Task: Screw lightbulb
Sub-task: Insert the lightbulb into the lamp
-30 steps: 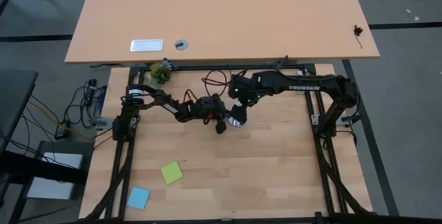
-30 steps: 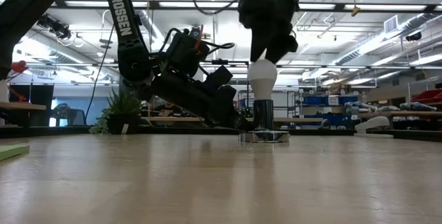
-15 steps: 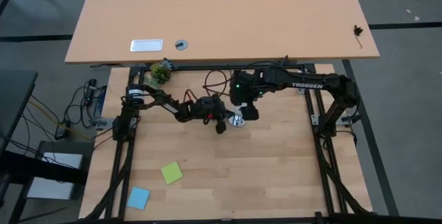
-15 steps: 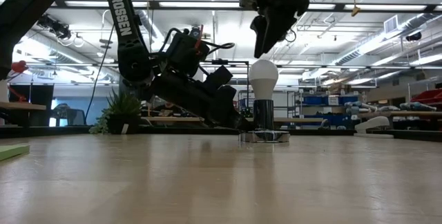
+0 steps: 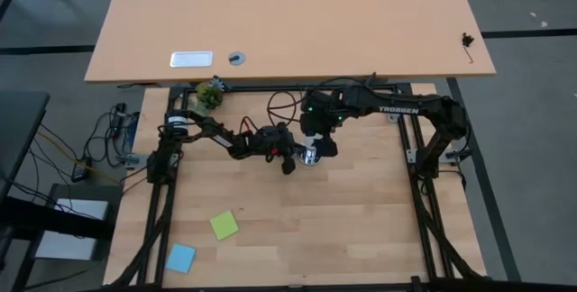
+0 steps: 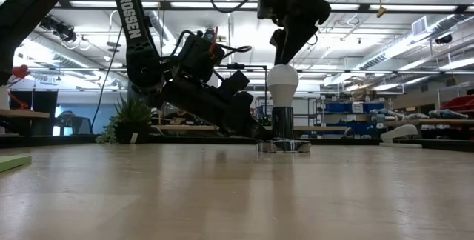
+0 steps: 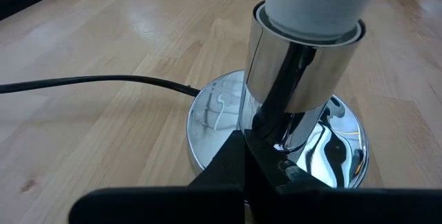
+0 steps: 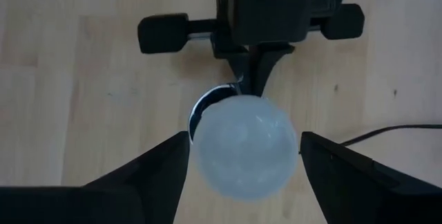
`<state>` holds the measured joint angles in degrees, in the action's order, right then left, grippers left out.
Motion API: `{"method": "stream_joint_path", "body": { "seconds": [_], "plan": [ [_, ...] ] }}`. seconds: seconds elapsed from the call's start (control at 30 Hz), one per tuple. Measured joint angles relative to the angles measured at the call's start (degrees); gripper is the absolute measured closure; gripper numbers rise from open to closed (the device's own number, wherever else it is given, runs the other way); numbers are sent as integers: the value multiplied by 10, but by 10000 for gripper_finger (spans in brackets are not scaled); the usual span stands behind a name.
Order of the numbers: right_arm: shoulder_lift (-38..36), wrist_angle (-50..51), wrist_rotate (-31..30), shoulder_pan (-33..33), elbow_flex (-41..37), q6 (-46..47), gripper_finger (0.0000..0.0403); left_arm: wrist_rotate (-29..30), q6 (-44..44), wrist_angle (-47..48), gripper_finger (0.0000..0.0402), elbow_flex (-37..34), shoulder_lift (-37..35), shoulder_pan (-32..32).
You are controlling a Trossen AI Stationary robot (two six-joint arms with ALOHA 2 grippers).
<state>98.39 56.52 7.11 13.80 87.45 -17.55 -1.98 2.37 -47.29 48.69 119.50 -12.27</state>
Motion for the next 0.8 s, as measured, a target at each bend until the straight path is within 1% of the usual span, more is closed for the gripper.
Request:
{"method": "stream_joint_path", "body": {
  "seconds": [0.23,0.33,0.43,0.57,0.6,0.63,0.7,0.8],
  "plan": [
    [-3,-33,0,0,-33,33,151,0,0,0,401,0,0,0],
    [-4,-42,-1,-2,-37,79,162,0,0,0,401,0,0,0],
    [-3,-54,-11,-2,-38,169,168,0,0,0,401,0,0,0],
    [-3,-52,-47,-3,-38,355,171,0,0,0,401,0,0,0],
    [-3,-51,-50,-3,-38,396,170,0,0,0,401,0,0,0],
    [-2,-52,-51,-4,-38,417,169,0,0,0,401,0,0,0],
    [-2,-56,-56,-8,-38,418,166,0,0,0,401,0,0,0],
    [-3,-53,-56,-11,-35,382,158,0,0,0,401,0,0,0]
  ]
}}
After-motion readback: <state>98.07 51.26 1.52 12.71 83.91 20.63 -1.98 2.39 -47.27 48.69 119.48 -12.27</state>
